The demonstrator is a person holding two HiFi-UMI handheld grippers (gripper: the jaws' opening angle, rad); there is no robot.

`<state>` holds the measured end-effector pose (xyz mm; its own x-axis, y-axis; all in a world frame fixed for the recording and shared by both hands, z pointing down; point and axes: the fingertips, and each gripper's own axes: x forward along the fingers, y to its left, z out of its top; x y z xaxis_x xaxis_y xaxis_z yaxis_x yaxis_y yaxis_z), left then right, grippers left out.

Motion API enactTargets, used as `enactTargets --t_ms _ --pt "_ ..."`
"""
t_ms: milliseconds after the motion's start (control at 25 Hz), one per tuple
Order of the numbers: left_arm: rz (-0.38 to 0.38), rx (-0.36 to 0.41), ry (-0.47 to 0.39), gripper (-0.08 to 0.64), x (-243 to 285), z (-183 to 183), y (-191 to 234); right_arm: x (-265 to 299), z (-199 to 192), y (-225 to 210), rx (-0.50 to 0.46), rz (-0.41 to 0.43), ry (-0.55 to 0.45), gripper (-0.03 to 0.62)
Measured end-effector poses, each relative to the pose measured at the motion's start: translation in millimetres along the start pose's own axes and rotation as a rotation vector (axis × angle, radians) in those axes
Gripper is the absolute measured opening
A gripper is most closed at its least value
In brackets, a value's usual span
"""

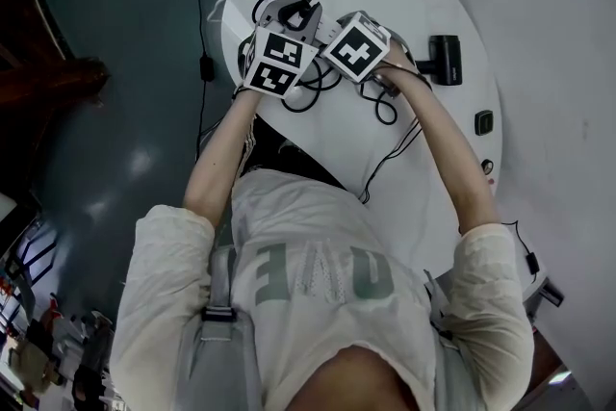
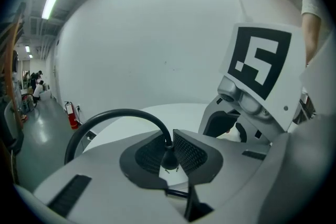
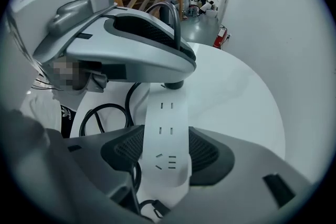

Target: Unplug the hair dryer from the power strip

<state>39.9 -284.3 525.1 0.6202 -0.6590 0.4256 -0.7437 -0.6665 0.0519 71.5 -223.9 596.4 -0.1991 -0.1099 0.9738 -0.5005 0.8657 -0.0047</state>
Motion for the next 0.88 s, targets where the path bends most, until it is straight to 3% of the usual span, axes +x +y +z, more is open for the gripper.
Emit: enactTargets --t_ms 200,280,400,440,560,600,680,760,800,880 --pt "0.009 0.106 -0.059 0.055 -9 -1 -6 2 1 -2 -0.007 0.011 0.004 0.256" --pt "0.001 0.040 -0.085 0.054 -12 -2 -3 4 0 -2 -0.011 0.015 0.004 0.256" --pt "-0.006 -0.168 -0.131 0.049 -13 2 4 6 -4 0 0.007 0.037 0.014 0.256" --pt "0.004 -0.176 -0.136 0.046 -13 3 5 6 -7 4 0.023 0.052 0.029 0.256" --pt "0.015 -0.021 -0.109 0.044 -14 2 -1 4 -7 6 0.034 0.056 0.041 0.258" --pt "0.006 -0.001 -0.109 0.044 -15 2 -2 5 -5 5 0.028 0.049 0.028 0.258" --pt "0.008 -0.036 -0.207 0.041 -30 21 2 7 -4 2 0.016 0.032 0.011 0.258" --pt "0.060 -0.089 -0.430 0.040 -64 87 24 7 -7 2 0.019 0.039 0.018 0.259" --pt "0.084 -0.074 -0.507 0.041 -78 124 36 6 -7 6 0.030 0.063 0.016 0.259" --pt "0.091 0.014 -0.567 0.043 -92 168 48 7 -6 18 0.055 0.115 -0.002 0.259"
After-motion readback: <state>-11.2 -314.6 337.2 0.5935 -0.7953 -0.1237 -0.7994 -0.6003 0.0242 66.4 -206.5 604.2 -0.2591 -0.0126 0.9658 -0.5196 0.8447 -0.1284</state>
